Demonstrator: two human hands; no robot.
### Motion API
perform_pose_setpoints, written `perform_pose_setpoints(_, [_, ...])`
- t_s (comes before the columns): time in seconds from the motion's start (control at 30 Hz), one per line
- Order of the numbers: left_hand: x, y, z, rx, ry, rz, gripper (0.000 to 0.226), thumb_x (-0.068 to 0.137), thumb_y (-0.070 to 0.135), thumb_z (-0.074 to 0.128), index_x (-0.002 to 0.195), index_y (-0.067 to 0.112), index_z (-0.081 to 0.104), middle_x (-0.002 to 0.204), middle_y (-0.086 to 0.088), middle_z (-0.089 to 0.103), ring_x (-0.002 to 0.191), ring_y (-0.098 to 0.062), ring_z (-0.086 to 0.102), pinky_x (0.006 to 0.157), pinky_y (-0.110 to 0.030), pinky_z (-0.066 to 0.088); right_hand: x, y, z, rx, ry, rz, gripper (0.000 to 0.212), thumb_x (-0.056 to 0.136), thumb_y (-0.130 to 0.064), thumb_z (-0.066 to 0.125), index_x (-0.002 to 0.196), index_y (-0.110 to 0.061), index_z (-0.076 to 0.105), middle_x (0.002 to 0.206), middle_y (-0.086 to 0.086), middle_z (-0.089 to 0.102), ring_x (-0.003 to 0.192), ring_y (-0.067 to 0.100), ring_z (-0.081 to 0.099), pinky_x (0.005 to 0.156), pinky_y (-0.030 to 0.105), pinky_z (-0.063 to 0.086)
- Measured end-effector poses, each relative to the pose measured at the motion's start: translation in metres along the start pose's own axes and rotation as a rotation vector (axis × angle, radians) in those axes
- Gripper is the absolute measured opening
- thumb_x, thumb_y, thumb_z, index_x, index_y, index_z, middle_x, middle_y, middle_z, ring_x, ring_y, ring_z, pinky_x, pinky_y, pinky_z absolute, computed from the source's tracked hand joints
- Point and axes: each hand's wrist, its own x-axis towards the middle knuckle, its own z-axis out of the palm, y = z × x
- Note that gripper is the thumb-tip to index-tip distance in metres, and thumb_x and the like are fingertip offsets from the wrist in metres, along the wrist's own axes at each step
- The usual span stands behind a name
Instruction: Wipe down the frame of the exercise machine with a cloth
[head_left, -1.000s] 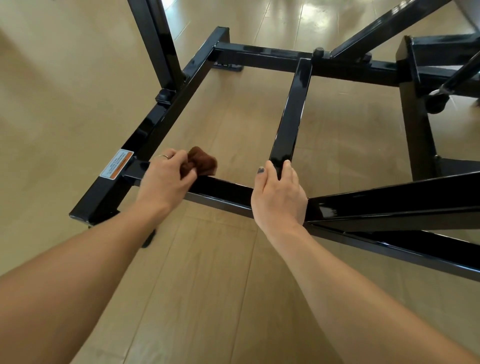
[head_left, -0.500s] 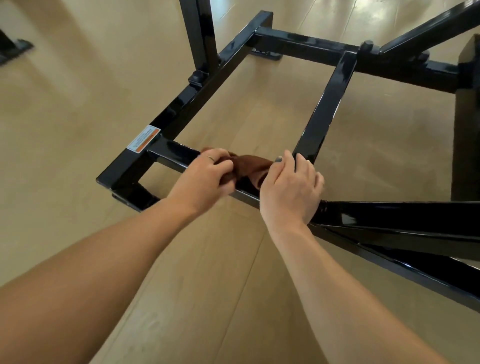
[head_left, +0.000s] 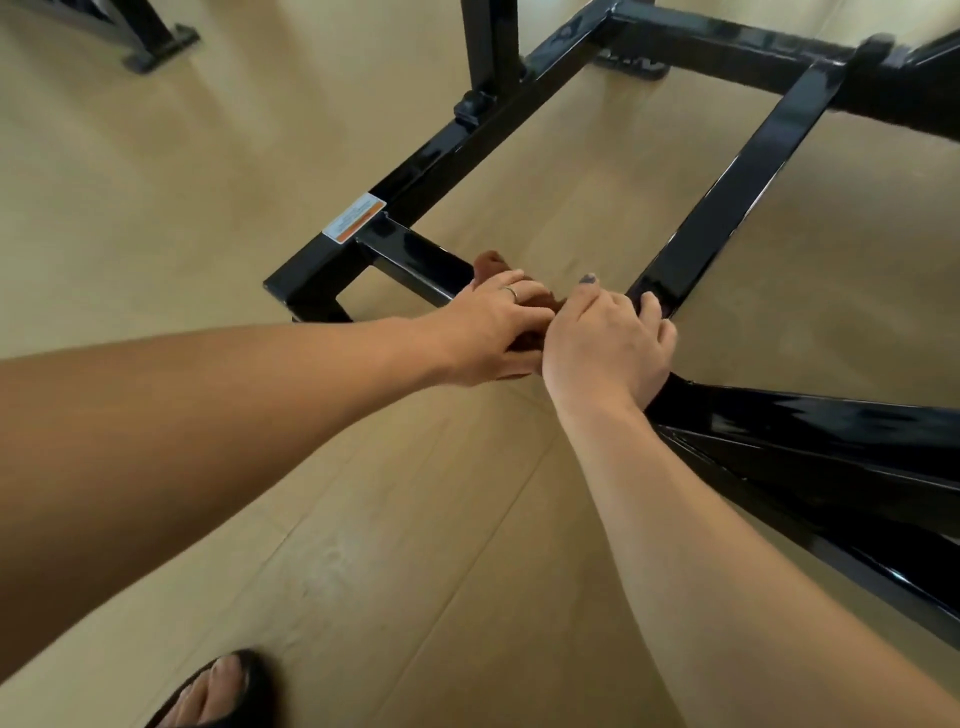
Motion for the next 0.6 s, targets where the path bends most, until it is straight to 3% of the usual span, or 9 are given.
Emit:
perform_pose_setpoints(0.13, [-0.003, -0.007, 0.005, 0.000, 0.056, 0.044, 0.061, 0.098, 0.038, 0.064, 0.155, 0.030, 0.043, 0.165, 0.003, 0.030, 0.154, -0.019, 0.013, 0.127, -0.048, 0.017, 0.002, -0.015, 0.000, 0.045, -0.080, -0.001, 0.070, 0.106, -0.040, 0.003, 0.139, -0.017, 0.060, 0.148, 0.003, 0.057, 0.153, 0.031, 0.026, 0.127, 0.050, 0.012])
perform_pose_setpoints(0.2, [-0.005, -0.022, 0.011, 0.085, 0.070, 0.102, 0.065, 0.098, 0.040, 0.063, 0.158, 0.031, 0.038, 0.169, 0.003, 0.024, 0.157, -0.022, 0.009, 0.128, -0.047, 0.013, -0.002, -0.022, 0.007, -0.009, -0.112, -0.082, 0.067, 0.104, -0.036, 0.002, 0.142, -0.021, 0.055, 0.147, 0.002, 0.058, 0.149, 0.028, 0.034, 0.127, 0.052, 0.011])
perform_pose_setpoints(0.33, [-0.008, -0.072, 0.000, 0.096, 0.155, 0.148, 0.048, 0.099, 0.034, 0.064, 0.144, 0.023, 0.056, 0.165, -0.002, 0.032, 0.157, -0.026, 0.015, 0.126, -0.038, 0.007, -0.011, -0.036, 0.023, -0.038, -0.139, -0.170, 0.063, 0.104, -0.039, 0.003, 0.152, -0.027, 0.041, 0.150, -0.005, 0.052, 0.144, 0.018, 0.041, 0.126, 0.059, 0.002])
perform_pose_setpoints(0.47, [-0.013, -0.128, -0.011, 0.131, 0.184, 0.083, 0.028, 0.100, 0.031, 0.063, 0.126, 0.021, 0.062, 0.164, -0.002, 0.034, 0.157, -0.026, 0.016, 0.125, -0.035, 0.005, -0.010, -0.056, 0.036, 0.050, -0.151, -0.063, 0.062, 0.106, -0.049, 0.002, 0.161, -0.029, 0.022, 0.154, 0.000, 0.048, 0.144, 0.023, 0.041, 0.125, 0.050, 0.019])
perform_pose_setpoints(0.53, [-0.015, -0.158, -0.021, 0.145, 0.194, 0.070, 0.026, 0.100, 0.028, 0.062, 0.124, 0.017, 0.064, 0.164, -0.004, 0.035, 0.156, -0.027, 0.018, 0.127, -0.036, 0.008, -0.007, -0.063, 0.038, -0.019, -0.147, -0.009, 0.061, 0.106, -0.044, 0.002, 0.158, -0.029, 0.029, 0.147, 0.002, 0.055, 0.136, 0.027, 0.048, 0.118, 0.047, 0.028])
perform_pose_setpoints(0.6, [-0.016, -0.185, -0.029, 0.178, 0.215, 0.087, 0.028, 0.100, 0.026, 0.063, 0.123, 0.011, 0.066, 0.162, -0.006, 0.038, 0.155, -0.028, 0.022, 0.126, -0.030, 0.005, -0.003, -0.069, 0.037, -0.091, -0.144, 0.008, 0.052, 0.106, -0.037, 0.011, 0.143, -0.027, 0.046, 0.128, 0.001, 0.064, 0.118, 0.027, 0.057, 0.101, 0.043, 0.038])
